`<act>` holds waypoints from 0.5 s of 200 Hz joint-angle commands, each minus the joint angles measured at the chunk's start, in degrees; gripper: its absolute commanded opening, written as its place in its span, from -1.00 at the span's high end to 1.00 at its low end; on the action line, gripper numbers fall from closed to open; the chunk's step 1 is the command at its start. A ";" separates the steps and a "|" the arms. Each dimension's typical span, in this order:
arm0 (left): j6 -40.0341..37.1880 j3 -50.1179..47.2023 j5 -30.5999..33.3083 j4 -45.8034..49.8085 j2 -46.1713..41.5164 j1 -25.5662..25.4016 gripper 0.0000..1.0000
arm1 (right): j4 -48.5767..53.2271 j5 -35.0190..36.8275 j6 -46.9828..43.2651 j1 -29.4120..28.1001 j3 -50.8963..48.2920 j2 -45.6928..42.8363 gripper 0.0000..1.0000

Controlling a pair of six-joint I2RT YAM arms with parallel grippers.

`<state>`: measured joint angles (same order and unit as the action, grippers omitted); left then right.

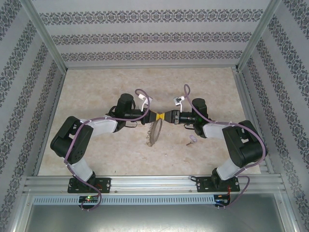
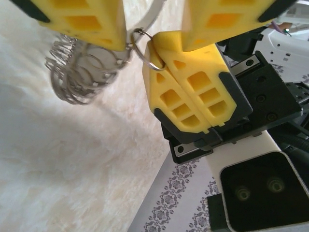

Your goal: Put the keys on the keyring

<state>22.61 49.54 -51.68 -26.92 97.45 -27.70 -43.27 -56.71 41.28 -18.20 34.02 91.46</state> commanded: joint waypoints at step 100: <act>-33.57 22.88 -0.19 54.11 -0.77 -0.78 1.00 | 7.96 -5.42 -9.90 4.99 2.01 -6.67 0.22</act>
<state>-2.31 68.38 -49.93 14.96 96.71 -27.81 -34.72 -58.67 34.35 -12.91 34.48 83.50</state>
